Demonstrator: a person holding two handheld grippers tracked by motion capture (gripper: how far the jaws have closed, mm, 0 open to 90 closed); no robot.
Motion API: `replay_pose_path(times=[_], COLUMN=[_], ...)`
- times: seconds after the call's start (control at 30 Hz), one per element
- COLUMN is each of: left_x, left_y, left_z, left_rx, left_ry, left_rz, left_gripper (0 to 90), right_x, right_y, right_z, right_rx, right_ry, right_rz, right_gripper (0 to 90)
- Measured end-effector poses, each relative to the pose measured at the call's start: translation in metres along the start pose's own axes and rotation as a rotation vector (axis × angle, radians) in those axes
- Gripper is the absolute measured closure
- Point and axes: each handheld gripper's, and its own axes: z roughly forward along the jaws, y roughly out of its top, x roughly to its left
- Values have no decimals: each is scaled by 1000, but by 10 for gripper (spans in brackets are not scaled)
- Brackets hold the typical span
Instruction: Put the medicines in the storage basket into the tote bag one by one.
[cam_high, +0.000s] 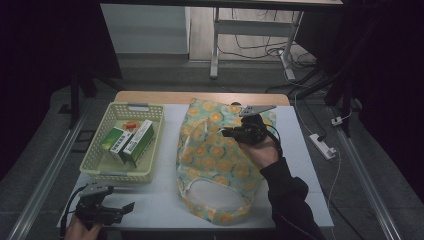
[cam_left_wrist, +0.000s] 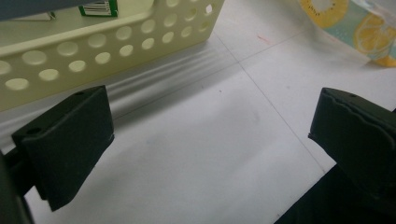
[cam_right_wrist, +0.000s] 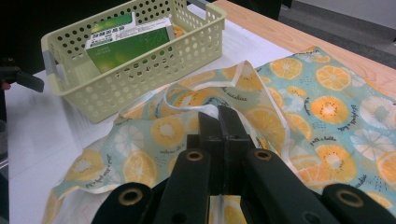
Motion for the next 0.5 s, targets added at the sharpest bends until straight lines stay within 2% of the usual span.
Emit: replay_pose_path(times=[0.3,0.4,0.5], left_x=[2,3,6], left_y=[3,5,6], left_z=[-7,-8,-10], left_rx=[-35,-39,-48], left_ry=[11,8,-13], left_rz=[1,2,4], left_gripper=[1,1,2], right_x=[0,0,-1], right_y=[-1,-2,-2], right_z=[1,1,1], right_rx=[-3,-4,-3], right_ry=[7,7,6], right_rz=[1,-1,0], right_gripper=[898,898,898])
